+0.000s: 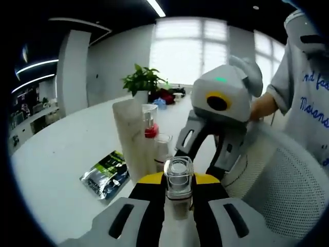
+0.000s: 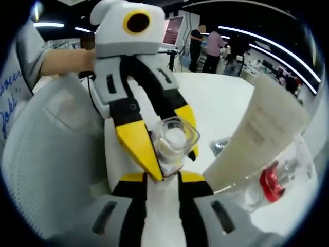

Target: Arrange the skincare products in the storage area until every visible bottle or jar stands upright without overlapping.

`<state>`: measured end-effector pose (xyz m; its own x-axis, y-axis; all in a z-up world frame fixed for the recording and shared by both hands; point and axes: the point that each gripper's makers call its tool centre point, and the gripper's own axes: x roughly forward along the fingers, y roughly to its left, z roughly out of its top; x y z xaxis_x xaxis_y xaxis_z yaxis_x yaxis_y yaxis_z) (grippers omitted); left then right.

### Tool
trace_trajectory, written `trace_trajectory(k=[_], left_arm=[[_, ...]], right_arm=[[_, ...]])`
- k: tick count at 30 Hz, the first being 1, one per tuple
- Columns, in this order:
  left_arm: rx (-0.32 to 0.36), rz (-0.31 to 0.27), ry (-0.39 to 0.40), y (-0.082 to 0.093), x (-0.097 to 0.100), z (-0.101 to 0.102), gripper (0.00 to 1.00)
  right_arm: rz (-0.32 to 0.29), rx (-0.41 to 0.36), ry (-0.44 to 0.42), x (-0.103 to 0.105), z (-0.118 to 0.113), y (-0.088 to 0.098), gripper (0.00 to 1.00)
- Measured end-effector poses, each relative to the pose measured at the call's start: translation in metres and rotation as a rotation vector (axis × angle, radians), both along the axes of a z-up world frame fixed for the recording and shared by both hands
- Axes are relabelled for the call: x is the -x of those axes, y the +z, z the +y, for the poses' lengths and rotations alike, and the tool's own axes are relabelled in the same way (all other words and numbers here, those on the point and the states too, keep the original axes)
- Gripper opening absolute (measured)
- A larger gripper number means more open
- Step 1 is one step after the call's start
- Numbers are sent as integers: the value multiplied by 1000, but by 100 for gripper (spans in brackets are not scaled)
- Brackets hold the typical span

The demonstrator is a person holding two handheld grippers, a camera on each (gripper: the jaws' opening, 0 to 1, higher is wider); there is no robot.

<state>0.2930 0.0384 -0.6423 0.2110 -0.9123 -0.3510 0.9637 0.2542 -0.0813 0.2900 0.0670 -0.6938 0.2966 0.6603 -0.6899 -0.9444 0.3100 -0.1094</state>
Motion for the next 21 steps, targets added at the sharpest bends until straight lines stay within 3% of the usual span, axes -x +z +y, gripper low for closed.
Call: trace_trajectory(k=[10, 21], left_arm=[[-18, -14, -2, -9, -3, 2, 16], [-11, -13, 1, -10, -7, 4, 17]], right_arm=[[-2, 31, 8, 0, -3, -7, 20], [2, 2, -18, 7, -11, 4, 23]])
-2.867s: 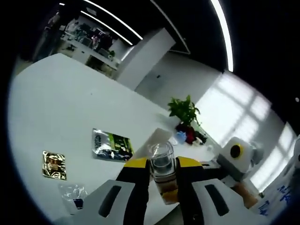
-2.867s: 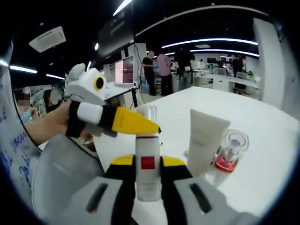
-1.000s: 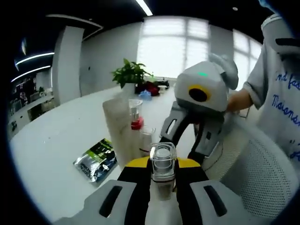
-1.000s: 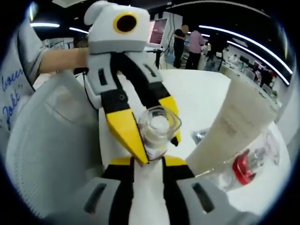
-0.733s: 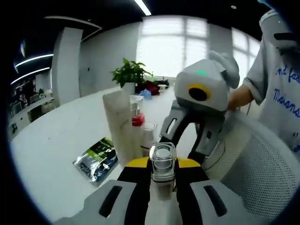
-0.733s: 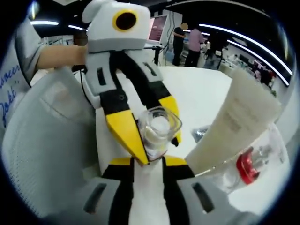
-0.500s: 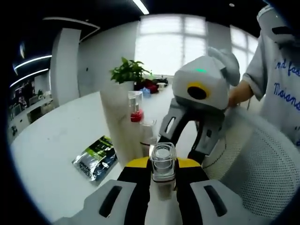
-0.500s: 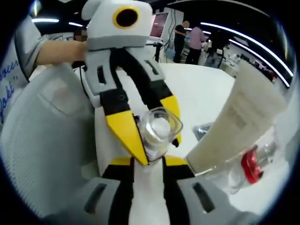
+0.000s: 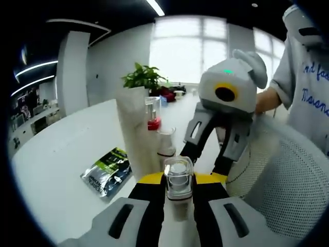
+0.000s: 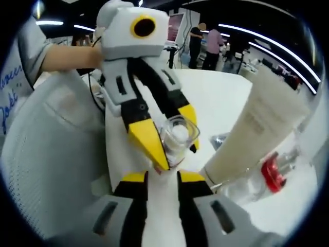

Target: Arrange the skincare products in the storage area until every visible bottle or jar stands upright without overlapping.

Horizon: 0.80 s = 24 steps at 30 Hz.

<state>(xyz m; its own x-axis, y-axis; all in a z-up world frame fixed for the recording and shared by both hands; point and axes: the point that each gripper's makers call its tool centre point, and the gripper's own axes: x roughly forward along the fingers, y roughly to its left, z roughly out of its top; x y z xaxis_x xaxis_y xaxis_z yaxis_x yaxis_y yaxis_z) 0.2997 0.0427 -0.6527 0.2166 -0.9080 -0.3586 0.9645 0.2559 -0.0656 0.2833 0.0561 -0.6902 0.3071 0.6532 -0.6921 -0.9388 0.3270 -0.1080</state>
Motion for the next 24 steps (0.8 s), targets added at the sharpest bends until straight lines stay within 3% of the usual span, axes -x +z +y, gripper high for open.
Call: trace_trajectory(k=[13, 24], left_arm=[[-62, -52, -50, -9, 9, -1, 24], [-173, -73, -9, -24, 3, 7, 31]], right_arm=[[-8, -40, -66, 5, -19, 15, 25], [-1, -80, -116, 9, -27, 21, 25]])
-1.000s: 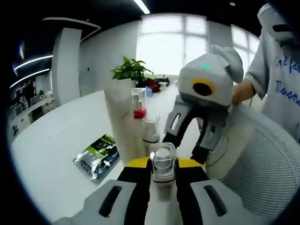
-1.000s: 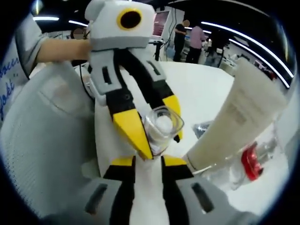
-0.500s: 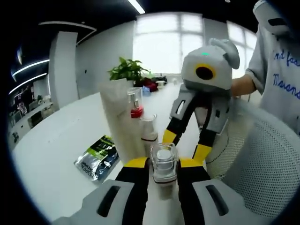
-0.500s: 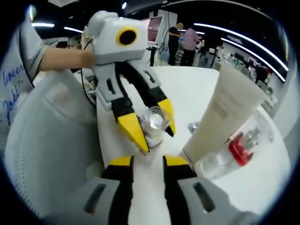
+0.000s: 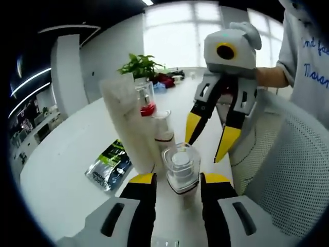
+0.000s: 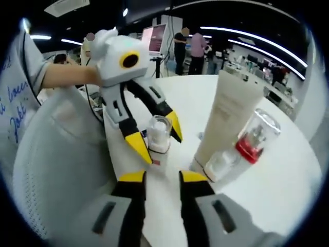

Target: Arrange the skincare products in the storage area until every visible bottle or jar stands upright without overlapping.

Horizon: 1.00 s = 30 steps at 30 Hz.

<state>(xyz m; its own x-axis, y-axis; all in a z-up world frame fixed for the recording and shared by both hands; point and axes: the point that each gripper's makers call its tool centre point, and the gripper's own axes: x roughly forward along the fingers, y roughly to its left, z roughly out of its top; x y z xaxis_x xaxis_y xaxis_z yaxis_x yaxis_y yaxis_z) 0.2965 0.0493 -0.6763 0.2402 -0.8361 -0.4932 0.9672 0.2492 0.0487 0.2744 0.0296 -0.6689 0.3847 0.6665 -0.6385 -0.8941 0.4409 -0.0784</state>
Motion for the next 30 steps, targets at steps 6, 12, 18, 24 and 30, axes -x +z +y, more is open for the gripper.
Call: trace_trajectory(k=[6, 12, 18, 24, 30], left_arm=[[-34, 7, 35, -6, -4, 8, 32], [-67, 21, 70, -12, -8, 19, 32], [-107, 42, 118, -20, -13, 30, 29], [-143, 62, 149, -28, -17, 35, 24], [-150, 77, 149, -28, -18, 33, 17]], right_arm=[[4, -17, -14, 0, -1, 0, 25], [4, -17, -27, 0, -7, -1, 24], [8, -23, -57, -4, -15, -1, 24], [14, -24, -88, -8, -23, -2, 24], [17, -21, -123, -14, -34, -5, 24]])
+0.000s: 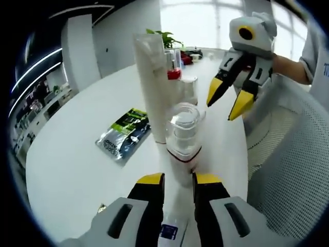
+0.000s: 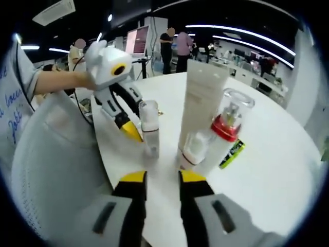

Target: Arrange the skincare products in the storage area until every visible bottle or jar stands upright without overlapping.

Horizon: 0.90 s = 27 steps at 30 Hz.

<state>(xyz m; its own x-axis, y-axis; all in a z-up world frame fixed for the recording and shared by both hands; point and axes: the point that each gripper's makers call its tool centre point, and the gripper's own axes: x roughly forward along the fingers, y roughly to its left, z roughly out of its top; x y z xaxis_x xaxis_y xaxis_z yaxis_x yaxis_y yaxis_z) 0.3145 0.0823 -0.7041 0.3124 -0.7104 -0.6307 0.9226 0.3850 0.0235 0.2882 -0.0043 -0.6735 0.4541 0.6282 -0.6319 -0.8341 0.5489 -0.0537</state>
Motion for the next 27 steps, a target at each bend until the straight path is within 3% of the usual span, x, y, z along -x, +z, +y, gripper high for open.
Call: trace_trajectory(k=[6, 27], left_arm=[[5, 18, -4, 0, -2, -6, 11], [16, 31, 47, 0, -9, -36, 9]], right_arm=[[2, 1, -40, -7, -10, -2, 24], [44, -17, -85, -21, -11, -12, 23]])
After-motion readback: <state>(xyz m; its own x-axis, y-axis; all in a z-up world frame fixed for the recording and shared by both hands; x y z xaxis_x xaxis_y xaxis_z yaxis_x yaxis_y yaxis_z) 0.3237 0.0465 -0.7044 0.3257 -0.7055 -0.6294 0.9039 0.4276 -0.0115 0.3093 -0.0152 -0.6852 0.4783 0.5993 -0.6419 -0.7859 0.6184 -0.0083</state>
